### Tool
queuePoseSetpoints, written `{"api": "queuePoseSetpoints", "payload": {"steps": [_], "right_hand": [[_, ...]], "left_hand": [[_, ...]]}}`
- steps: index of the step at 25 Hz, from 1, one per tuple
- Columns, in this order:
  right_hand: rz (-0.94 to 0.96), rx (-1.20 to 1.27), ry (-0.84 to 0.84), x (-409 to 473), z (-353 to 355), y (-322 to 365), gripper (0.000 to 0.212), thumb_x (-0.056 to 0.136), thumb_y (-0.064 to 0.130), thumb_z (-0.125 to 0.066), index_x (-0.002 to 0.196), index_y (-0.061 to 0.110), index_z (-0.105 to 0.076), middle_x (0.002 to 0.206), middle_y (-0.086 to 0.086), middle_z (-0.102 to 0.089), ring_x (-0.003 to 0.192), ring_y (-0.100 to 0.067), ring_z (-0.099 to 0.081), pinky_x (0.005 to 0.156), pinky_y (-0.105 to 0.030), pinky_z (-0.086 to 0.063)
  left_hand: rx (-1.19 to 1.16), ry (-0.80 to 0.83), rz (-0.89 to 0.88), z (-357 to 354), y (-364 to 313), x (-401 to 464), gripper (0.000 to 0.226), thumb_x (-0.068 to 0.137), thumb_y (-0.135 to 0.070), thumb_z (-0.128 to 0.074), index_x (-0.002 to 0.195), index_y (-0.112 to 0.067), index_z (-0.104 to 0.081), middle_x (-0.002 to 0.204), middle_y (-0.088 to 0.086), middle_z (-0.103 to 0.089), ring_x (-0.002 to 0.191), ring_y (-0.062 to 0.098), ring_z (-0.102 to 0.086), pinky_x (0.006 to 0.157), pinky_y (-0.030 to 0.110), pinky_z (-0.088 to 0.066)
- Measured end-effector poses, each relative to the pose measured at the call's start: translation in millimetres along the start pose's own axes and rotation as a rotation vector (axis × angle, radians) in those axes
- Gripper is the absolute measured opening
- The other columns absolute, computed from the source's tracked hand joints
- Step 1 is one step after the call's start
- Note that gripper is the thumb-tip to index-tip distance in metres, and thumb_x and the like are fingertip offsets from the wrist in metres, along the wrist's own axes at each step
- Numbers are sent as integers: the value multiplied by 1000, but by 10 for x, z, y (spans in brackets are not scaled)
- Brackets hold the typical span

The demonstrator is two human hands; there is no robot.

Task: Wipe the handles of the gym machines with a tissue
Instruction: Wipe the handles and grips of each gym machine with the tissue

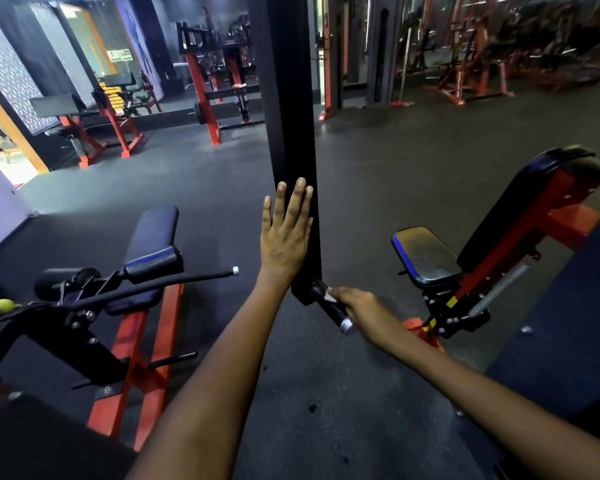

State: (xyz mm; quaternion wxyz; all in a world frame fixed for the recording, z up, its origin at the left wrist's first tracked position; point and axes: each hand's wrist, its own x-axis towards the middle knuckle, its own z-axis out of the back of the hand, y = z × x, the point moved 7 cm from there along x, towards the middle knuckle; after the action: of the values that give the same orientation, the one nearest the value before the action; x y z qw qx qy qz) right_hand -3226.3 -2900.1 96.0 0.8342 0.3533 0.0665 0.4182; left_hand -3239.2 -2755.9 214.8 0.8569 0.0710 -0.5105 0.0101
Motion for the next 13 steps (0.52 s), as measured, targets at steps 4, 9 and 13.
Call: {"api": "queuePoseSetpoints", "payload": {"steps": [4, 9, 13], "right_hand": [[-141, -103, 29, 103, -20, 69, 12, 90, 13, -53, 92, 3, -60, 91, -10, -58, 85, -23, -60, 65, -30, -47], [-317, -94, -245, 30, 825, -153, 15, 79, 1, -54, 84, 4, -68, 93, -17, -65, 93, -34, -63, 72, -26, -41], [-440, -276, -336, -215, 1231, -80, 18, 83, 6, -50, 90, 8, -67, 109, -12, -67, 103, -37, -58, 71, -33, -42]], "left_hand": [[36, 88, 52, 15, -29, -99, 71, 99, -23, -36, 154, -20, 9, 160, -6, 21, 148, 20, 17, 120, 41, 3], [-63, 283, 268, 99, -364, -155, 66, 92, -24, -47, 152, -11, -23, 163, 6, -6, 149, 30, 1, 120, 44, -5], [-206, 471, 325, 94, -845, -455, 61, 88, -20, -63, 143, -7, -43, 156, 11, -31, 147, 30, -21, 117, 45, -20]]}}
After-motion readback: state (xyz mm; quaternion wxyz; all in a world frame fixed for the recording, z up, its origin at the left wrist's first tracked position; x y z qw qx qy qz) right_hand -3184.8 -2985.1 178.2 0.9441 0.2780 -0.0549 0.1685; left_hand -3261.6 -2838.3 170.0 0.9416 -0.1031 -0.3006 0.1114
